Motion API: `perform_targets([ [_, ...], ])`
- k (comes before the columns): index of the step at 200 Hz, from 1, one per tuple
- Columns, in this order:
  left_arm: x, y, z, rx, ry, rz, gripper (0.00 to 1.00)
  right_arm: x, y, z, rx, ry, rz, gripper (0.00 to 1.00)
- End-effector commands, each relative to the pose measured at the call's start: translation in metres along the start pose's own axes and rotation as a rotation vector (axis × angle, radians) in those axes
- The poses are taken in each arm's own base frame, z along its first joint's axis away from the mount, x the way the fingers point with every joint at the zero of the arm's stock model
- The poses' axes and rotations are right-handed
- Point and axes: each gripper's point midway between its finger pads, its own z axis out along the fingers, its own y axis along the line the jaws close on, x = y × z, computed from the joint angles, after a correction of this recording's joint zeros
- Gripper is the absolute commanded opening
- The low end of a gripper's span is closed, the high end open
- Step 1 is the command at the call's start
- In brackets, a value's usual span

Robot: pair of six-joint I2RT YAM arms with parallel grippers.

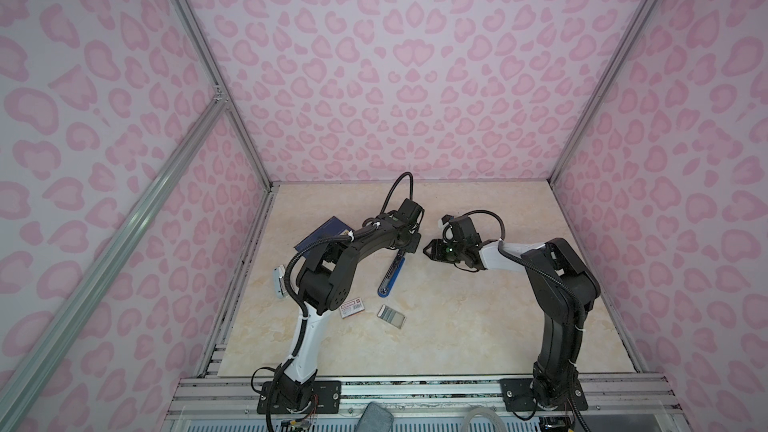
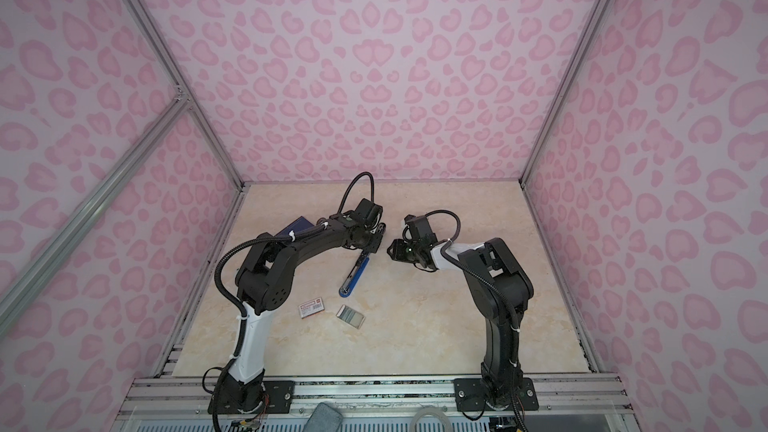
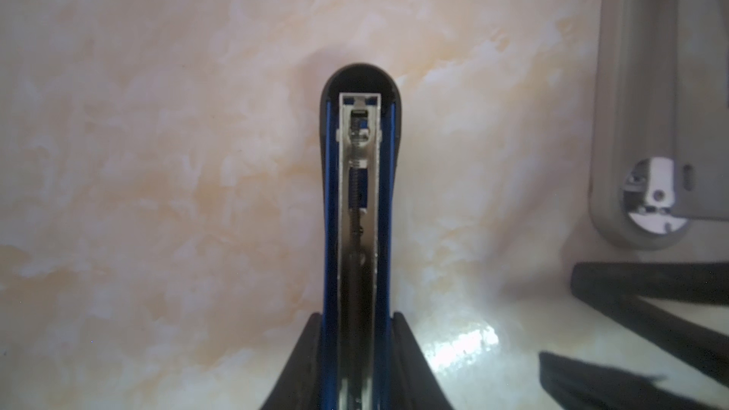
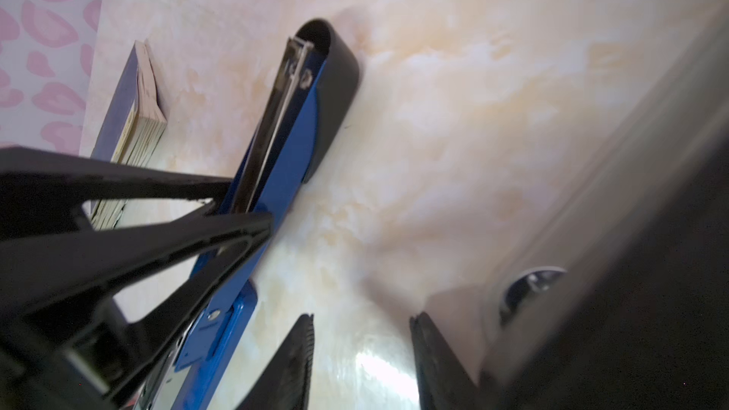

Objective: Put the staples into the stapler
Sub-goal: 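Grasp the blue stapler's far end with the left gripper while the right gripper approaches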

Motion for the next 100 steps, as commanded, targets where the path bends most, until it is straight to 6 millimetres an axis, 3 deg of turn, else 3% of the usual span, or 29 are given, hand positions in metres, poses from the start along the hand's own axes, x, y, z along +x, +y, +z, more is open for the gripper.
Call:
perform_targets([
  [1, -0.002, -0.006, -0.008, 0.026, -0.018, 0.020, 0.20, -0.005, -0.023, 0.003, 0.081, -0.023, 0.033, 0.44],
  [32, -0.003, -0.009, -0.016, 0.036, -0.053, 0.021, 0.19, -0.015, -0.026, 0.001, 0.055, -0.049, 0.070, 0.46],
  [100, -0.005, -0.013, -0.024, 0.065, -0.122, 0.006, 0.17, -0.045, 0.020, -0.001, -0.189, -0.156, 0.150, 0.61],
])
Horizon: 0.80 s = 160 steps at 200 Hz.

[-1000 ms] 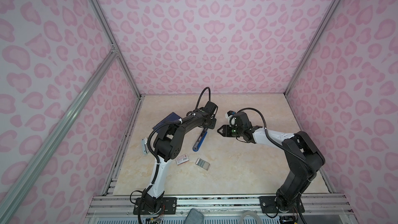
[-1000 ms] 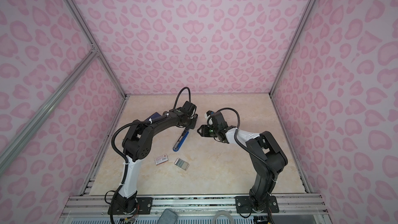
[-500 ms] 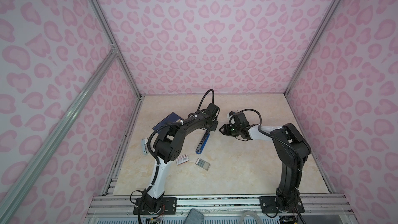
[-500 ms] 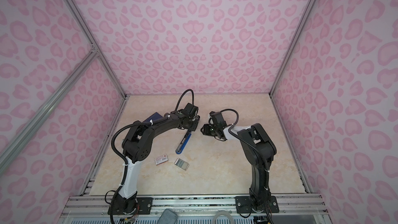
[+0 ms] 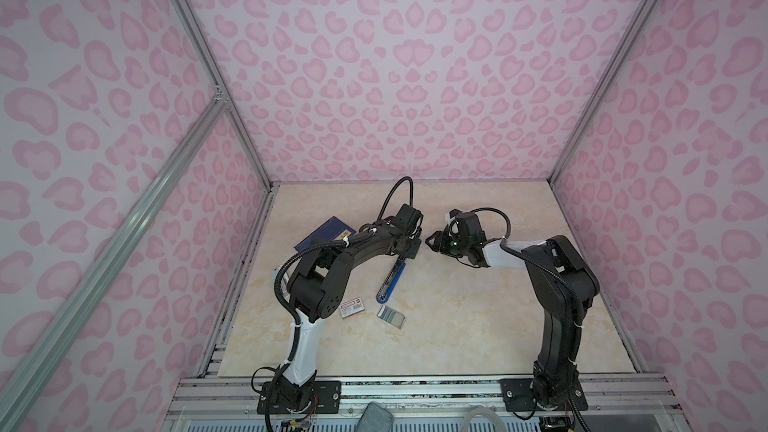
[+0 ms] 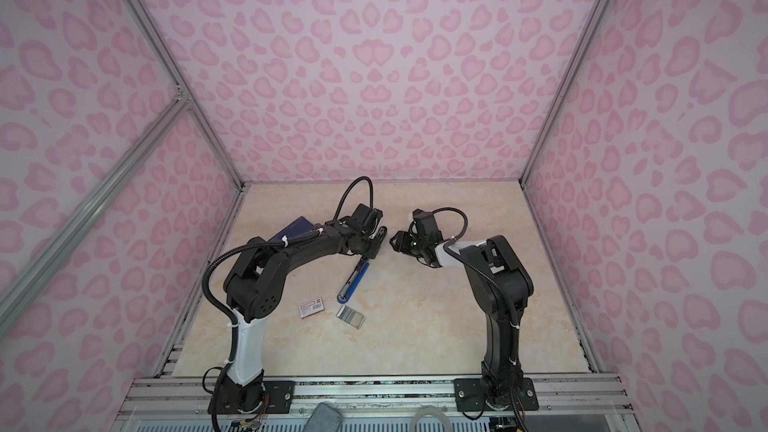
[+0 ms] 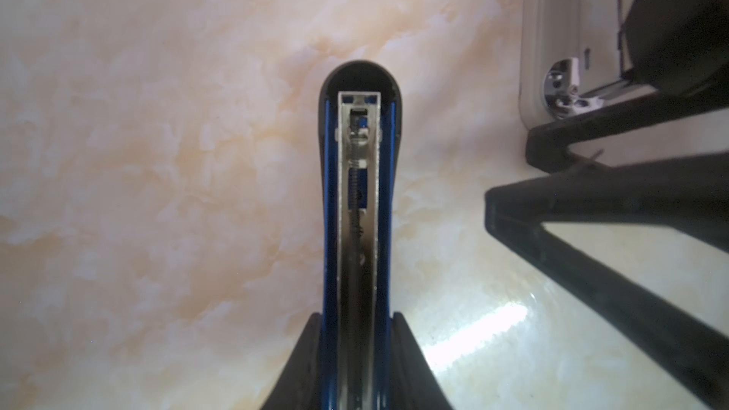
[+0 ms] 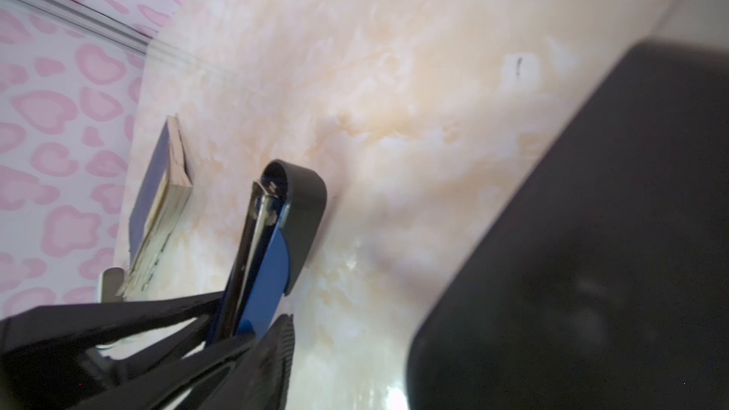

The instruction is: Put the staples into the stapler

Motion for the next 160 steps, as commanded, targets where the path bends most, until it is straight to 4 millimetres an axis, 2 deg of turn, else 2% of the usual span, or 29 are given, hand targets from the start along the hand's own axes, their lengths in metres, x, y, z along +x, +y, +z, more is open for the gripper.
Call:
perform_targets([
  [1, -0.017, -0.005, -0.007, 0.030, -0.083, -0.013, 0.17, -0.014, 0.022, 0.002, -0.114, -0.058, 0.049, 0.61],
  [44, -0.017, -0.006, -0.008, 0.042, -0.102, -0.010, 0.17, -0.024, 0.034, 0.013, -0.164, -0.090, 0.097, 0.61],
  [112, -0.016, -0.009, -0.012, 0.062, -0.120, -0.012, 0.17, -0.033, 0.041, 0.028, -0.211, -0.121, 0.147, 0.61],
  [160, -0.015, -0.013, -0.013, 0.090, -0.127, -0.009, 0.17, -0.036, 0.047, 0.032, -0.278, -0.126, 0.170, 0.53],
])
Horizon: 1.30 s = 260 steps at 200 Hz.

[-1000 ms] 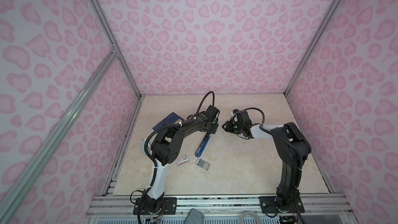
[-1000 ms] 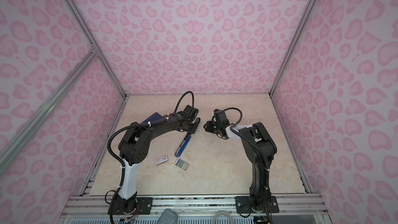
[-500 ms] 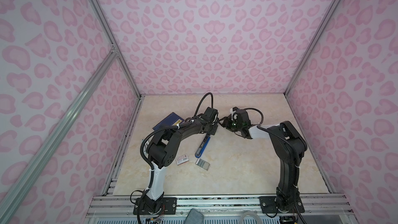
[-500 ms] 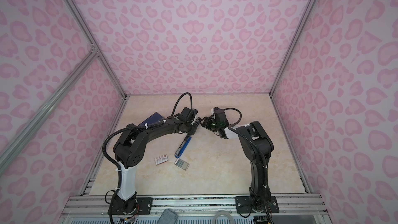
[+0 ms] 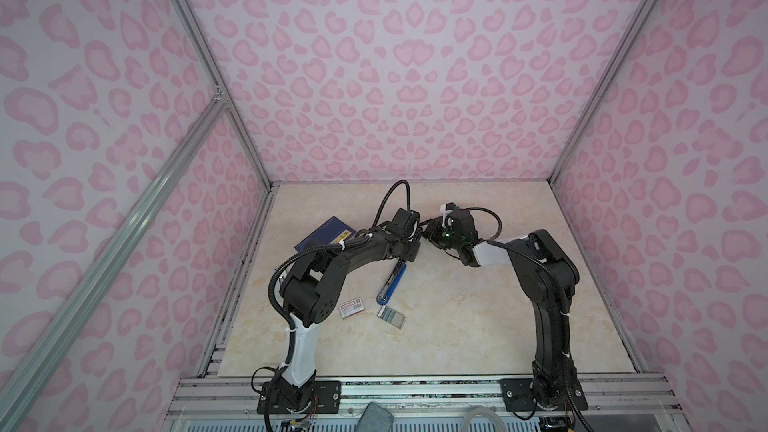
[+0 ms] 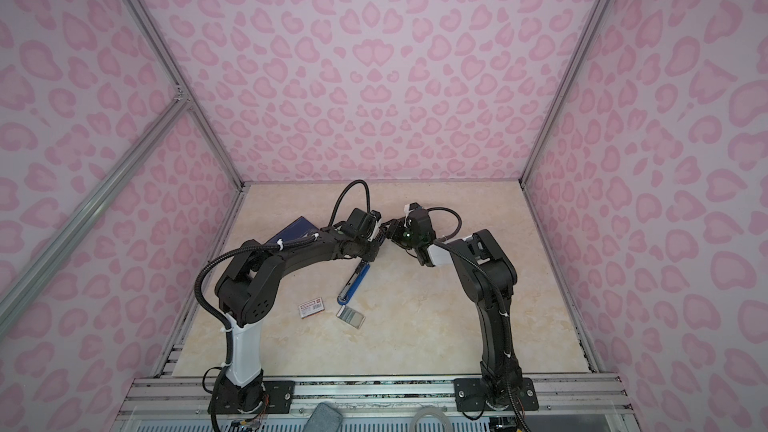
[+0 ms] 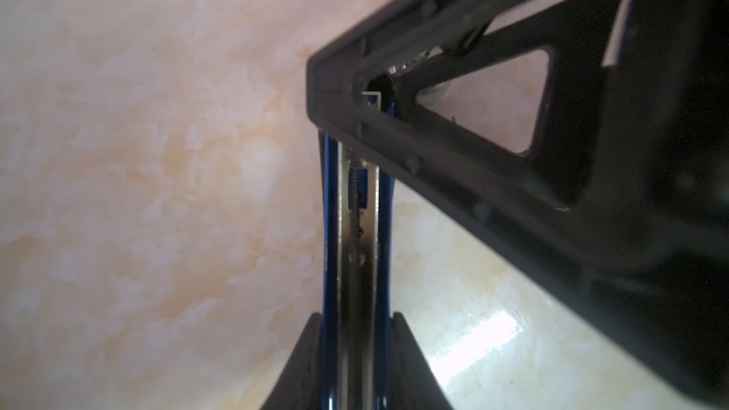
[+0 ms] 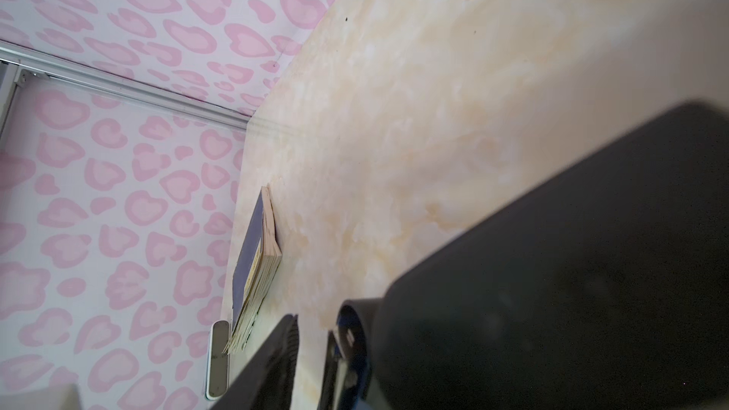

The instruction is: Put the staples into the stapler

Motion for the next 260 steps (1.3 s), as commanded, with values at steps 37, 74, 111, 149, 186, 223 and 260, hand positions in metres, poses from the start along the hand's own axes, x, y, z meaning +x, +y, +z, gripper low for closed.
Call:
perform_targets([
  [37, -0.019, -0.011, -0.010, 0.058, -0.077, 0.000, 0.17, -0.005, 0.016, 0.005, -0.099, -0.011, 0.012, 0.48],
  [74, -0.019, -0.015, -0.009, 0.076, -0.073, 0.006, 0.19, -0.007, 0.018, 0.003, -0.134, -0.016, 0.028, 0.40],
  [111, -0.021, -0.014, -0.011, 0.068, -0.076, 0.008, 0.27, -0.009, 0.017, 0.000, -0.156, -0.024, 0.031, 0.32],
  [149, -0.024, -0.011, -0.015, 0.048, -0.085, -0.011, 0.41, -0.011, 0.021, -0.004, -0.163, -0.040, -0.001, 0.29],
  [186, -0.030, -0.005, -0.034, 0.017, -0.126, -0.032, 0.45, -0.010, 0.018, -0.008, -0.151, -0.047, -0.024, 0.29],
  [223, -0.010, 0.006, -0.067, -0.017, -0.169, -0.090, 0.45, -0.009, 0.018, -0.010, -0.146, -0.049, -0.037, 0.29],
  [260, 0.034, 0.021, -0.107, -0.042, -0.235, -0.156, 0.45, -0.007, 0.020, -0.011, -0.156, -0.045, -0.043, 0.29],
])
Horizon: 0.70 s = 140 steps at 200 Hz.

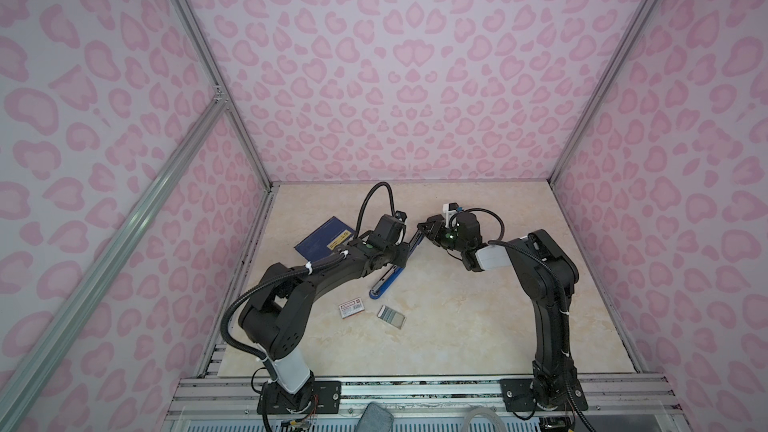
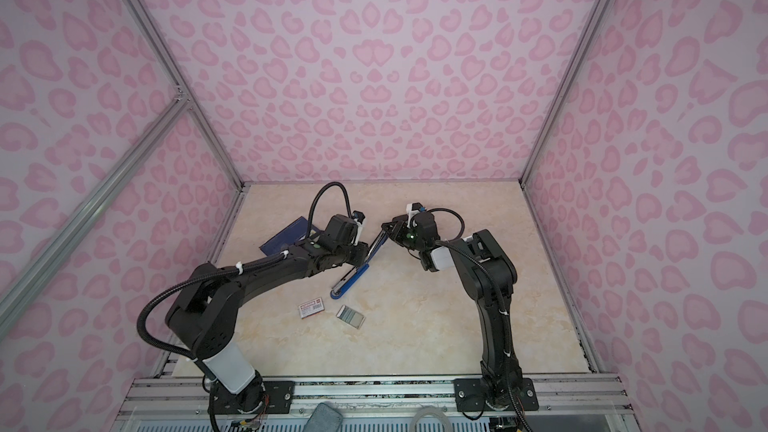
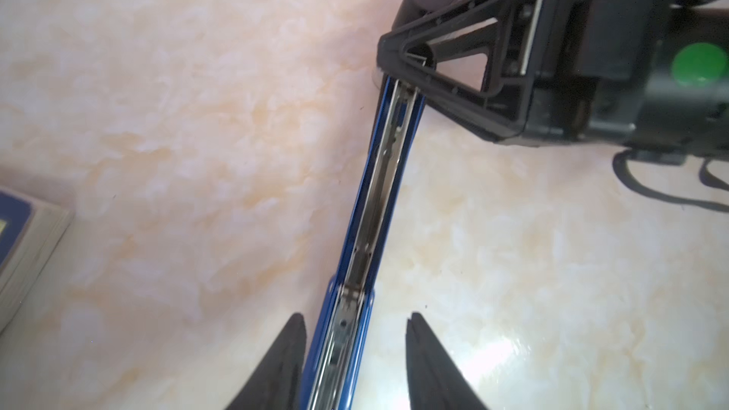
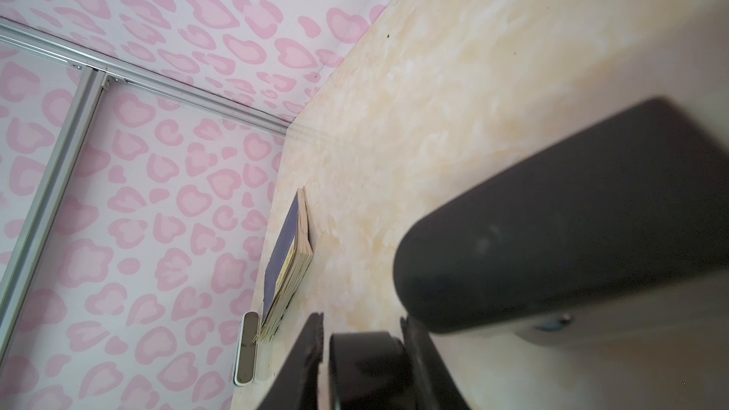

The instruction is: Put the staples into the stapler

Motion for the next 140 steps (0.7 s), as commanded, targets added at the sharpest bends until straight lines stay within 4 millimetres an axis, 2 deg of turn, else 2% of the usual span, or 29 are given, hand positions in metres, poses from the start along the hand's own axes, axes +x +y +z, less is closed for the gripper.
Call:
perform_targets([
  [1, 0.007, 0.010, -0.023, -0.024, -0.080, -0.060, 0.45, -0.003, 0.009, -0.001, -0.037, -0.016, -0.034, 0.29],
  [35, 0.048, 0.024, -0.053, -0.022, -0.108, -0.117, 0.44, -0.002, 0.015, -0.002, -0.048, -0.011, -0.038, 0.29],
  [61, 0.078, 0.035, -0.064, -0.038, -0.117, -0.153, 0.43, -0.001, 0.016, -0.001, -0.048, -0.009, -0.042, 0.29],
  [100, 0.106, 0.034, -0.055, -0.001, -0.080, -0.167, 0.43, 0.004, 0.017, 0.001, -0.047, 0.000, -0.044, 0.29],
  [140, 0.111, 0.037, -0.039, -0.023, -0.051, -0.150, 0.46, 0.004, 0.019, 0.001, -0.051, -0.001, -0.047, 0.29],
])
